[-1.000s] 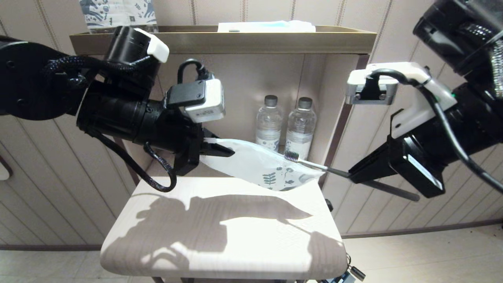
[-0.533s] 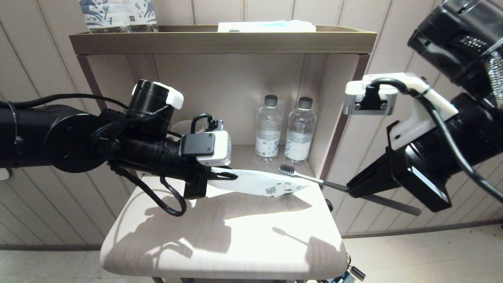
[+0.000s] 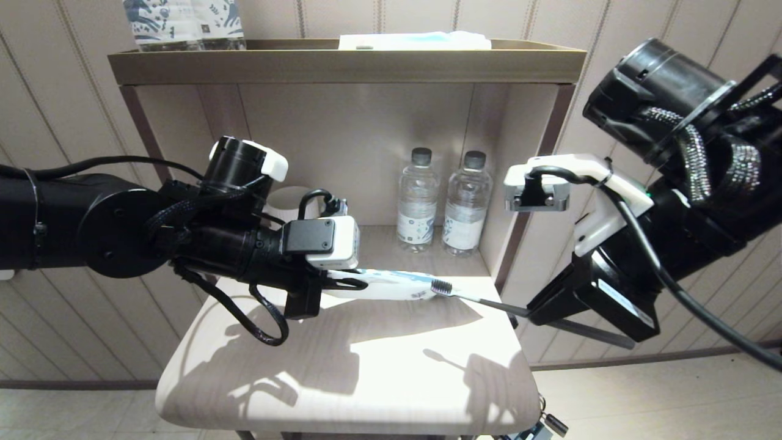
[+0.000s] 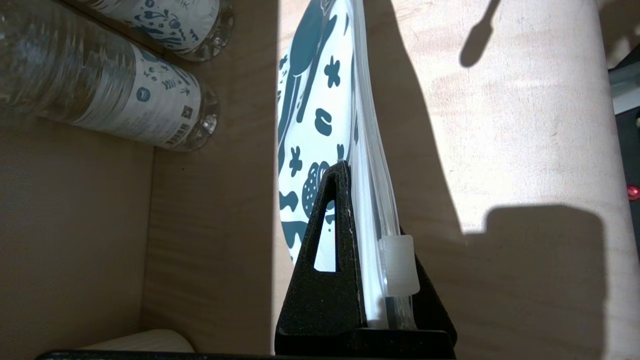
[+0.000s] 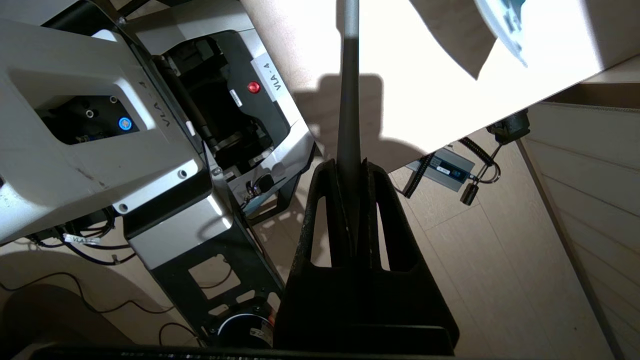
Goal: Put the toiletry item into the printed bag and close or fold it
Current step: Place the toothbrush in the storage bag
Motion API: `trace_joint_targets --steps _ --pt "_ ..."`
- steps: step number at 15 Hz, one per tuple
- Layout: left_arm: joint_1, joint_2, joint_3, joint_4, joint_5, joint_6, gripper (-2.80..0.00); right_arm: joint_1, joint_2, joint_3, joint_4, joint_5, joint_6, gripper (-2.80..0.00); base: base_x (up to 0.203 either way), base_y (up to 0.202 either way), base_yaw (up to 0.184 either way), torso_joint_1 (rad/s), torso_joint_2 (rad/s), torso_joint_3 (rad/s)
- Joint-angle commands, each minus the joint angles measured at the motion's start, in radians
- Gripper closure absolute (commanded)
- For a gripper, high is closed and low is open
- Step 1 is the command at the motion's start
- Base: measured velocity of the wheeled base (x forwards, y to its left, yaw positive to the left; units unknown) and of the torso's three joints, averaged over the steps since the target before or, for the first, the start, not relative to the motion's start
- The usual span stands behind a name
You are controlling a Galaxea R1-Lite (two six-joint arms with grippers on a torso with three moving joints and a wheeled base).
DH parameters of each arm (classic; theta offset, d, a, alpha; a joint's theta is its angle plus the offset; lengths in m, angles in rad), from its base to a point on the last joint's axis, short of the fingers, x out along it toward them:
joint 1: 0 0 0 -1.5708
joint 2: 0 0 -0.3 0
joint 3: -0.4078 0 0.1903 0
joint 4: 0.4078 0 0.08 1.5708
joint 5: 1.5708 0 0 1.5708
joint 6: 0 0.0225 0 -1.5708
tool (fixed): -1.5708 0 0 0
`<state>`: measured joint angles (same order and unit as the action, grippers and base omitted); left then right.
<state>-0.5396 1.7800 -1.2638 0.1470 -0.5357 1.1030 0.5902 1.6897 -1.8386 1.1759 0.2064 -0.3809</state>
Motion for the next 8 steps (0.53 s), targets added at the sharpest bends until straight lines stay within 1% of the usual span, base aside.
trace_joint_targets --steps 1,4,8 --pt "0.0 -0.001 -0.003 0.0 -0.004 0.006 0.0 0.003 -0.019 0.015 0.007 0.002 -0.003 0.0 0.0 0.0 0.0 0.0 0.0 0.0" --pt "0.0 -0.002 -0.006 0.0 -0.004 0.006 0.0 0.002 -0.02 0.063 0.002 0.002 -0.001 0.0 0.0 0.0 0.0 0.0 0.0 0.0" --pt "0.0 -0.001 -0.002 0.0 -0.004 0.006 0.0 -0.006 -0.005 0.108 -0.077 0.003 0.0 0.0 0.0 0.0 0.0 0.0 0.0 0.0"
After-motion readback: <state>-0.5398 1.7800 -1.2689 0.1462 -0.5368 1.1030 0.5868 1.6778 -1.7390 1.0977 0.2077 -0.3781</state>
